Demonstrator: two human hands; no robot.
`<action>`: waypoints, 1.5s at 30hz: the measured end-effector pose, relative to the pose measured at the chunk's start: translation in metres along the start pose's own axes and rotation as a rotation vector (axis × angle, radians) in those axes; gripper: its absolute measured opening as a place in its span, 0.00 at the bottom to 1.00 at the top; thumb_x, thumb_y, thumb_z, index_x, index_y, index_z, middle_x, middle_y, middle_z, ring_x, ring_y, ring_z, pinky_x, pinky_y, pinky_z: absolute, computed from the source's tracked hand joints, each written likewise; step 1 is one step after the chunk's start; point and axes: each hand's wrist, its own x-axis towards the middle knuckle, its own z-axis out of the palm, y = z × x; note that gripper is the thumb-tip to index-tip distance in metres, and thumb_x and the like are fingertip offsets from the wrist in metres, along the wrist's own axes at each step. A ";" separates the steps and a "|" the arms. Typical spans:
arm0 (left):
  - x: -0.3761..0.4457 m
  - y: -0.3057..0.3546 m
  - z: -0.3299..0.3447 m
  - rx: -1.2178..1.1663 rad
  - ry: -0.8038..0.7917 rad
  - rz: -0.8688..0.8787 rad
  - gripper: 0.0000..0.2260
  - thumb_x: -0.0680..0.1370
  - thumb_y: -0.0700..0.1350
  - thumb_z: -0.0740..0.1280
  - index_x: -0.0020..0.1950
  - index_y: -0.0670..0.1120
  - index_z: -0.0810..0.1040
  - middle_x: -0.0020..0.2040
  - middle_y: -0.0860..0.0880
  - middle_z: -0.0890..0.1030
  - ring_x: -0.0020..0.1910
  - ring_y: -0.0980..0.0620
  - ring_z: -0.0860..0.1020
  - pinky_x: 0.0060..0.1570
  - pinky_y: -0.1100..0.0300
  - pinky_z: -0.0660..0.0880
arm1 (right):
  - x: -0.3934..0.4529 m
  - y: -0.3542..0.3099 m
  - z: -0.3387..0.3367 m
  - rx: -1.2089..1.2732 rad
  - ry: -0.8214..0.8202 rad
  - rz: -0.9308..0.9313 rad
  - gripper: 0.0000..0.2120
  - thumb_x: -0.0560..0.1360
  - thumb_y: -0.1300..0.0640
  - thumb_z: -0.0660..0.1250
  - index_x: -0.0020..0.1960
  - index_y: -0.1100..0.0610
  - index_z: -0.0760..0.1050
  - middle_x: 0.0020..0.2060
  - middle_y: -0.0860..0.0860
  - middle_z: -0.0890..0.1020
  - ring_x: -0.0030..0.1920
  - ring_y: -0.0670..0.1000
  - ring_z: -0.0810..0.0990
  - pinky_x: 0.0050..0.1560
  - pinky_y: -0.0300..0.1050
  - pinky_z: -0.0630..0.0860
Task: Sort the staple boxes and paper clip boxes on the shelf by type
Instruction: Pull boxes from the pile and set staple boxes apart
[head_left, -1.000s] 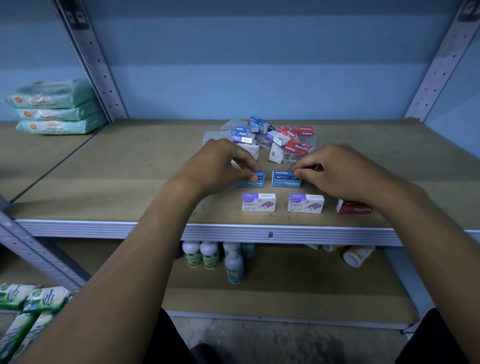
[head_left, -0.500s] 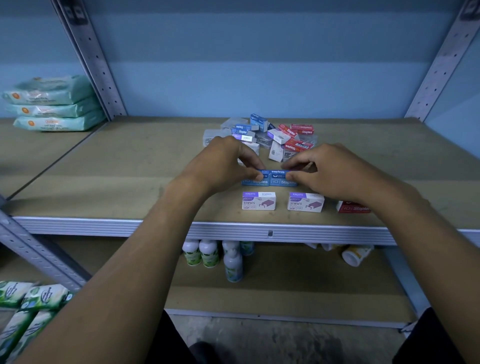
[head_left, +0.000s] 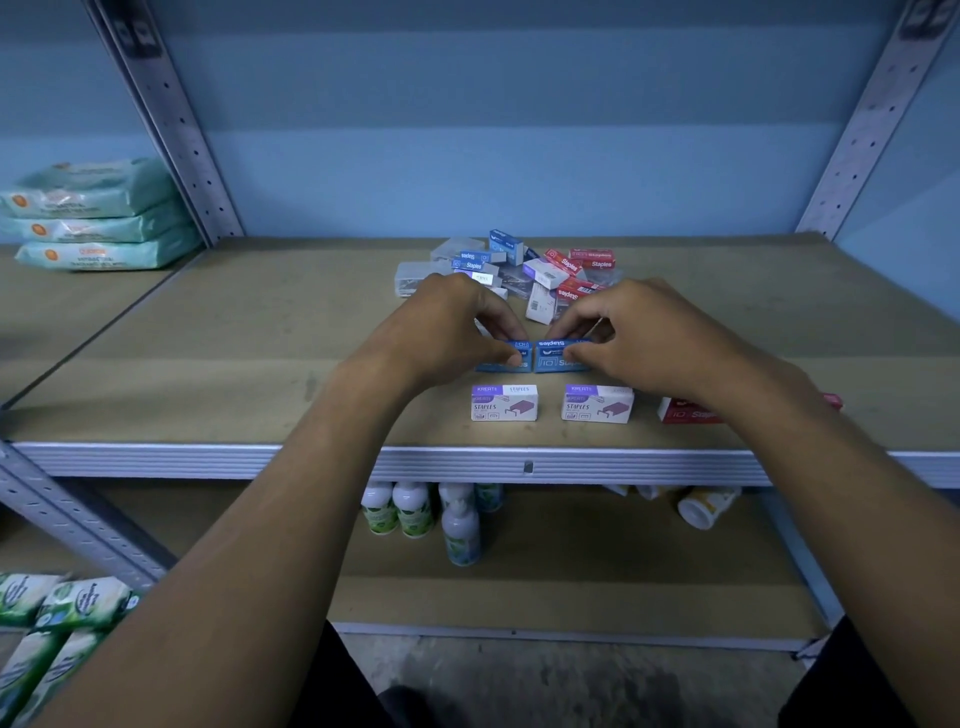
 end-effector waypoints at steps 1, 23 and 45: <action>0.001 0.002 0.001 0.002 -0.001 -0.003 0.08 0.69 0.47 0.78 0.47 0.53 0.87 0.38 0.59 0.83 0.36 0.71 0.77 0.36 0.79 0.67 | -0.001 0.002 -0.002 -0.009 0.009 0.001 0.07 0.74 0.56 0.74 0.50 0.46 0.85 0.44 0.42 0.85 0.43 0.37 0.80 0.41 0.25 0.70; 0.052 0.134 0.078 -0.067 0.037 0.288 0.09 0.70 0.47 0.78 0.49 0.49 0.87 0.43 0.54 0.86 0.37 0.67 0.79 0.37 0.75 0.72 | -0.123 0.096 -0.105 -0.110 0.208 0.234 0.08 0.72 0.57 0.76 0.49 0.47 0.86 0.41 0.43 0.86 0.42 0.42 0.83 0.43 0.24 0.70; 0.063 0.219 0.136 -0.076 -0.072 0.412 0.08 0.69 0.48 0.79 0.46 0.53 0.87 0.40 0.57 0.85 0.38 0.69 0.79 0.41 0.74 0.73 | -0.187 0.163 -0.128 -0.035 0.233 0.368 0.09 0.72 0.57 0.76 0.48 0.45 0.87 0.40 0.38 0.85 0.42 0.31 0.79 0.41 0.21 0.70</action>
